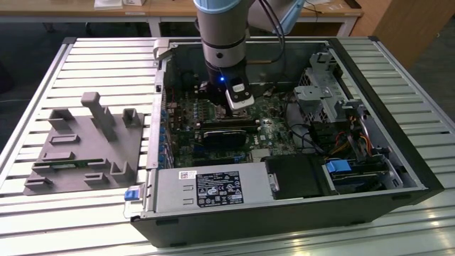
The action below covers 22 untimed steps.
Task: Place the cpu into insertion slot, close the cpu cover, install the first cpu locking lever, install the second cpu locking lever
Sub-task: 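Install the second cpu locking lever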
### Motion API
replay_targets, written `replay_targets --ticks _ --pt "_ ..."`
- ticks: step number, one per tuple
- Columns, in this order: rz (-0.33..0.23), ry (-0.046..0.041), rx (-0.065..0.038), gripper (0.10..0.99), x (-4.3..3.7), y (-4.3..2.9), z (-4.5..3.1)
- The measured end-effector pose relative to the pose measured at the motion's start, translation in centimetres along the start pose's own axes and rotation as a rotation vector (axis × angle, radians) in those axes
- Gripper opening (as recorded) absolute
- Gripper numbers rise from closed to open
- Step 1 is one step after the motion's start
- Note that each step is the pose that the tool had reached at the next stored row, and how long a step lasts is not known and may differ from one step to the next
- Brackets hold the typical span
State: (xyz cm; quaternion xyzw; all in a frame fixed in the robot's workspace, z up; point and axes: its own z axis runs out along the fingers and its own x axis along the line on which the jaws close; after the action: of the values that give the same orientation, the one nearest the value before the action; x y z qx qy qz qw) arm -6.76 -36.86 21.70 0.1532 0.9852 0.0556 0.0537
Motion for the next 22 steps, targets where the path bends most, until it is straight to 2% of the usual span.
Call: replay_targets --ticks 6,8,13,16,18,22 --pt "0.001 0.0038 -0.013 0.102 0.04 -1.00 -0.06" --pt "0.003 0.0069 -0.024 0.102 0.09 -1.33 -0.08" --pt "0.009 0.0217 -0.071 0.102 0.29 -2.03 0.04" --pt "0.011 0.0268 -0.088 0.102 0.27 -2.58 0.23" --pt "0.012 0.0316 -0.102 0.102 0.30 -2.90 0.32" --pt "0.017 0.0439 -0.141 0.102 0.49 -3.37 0.44"
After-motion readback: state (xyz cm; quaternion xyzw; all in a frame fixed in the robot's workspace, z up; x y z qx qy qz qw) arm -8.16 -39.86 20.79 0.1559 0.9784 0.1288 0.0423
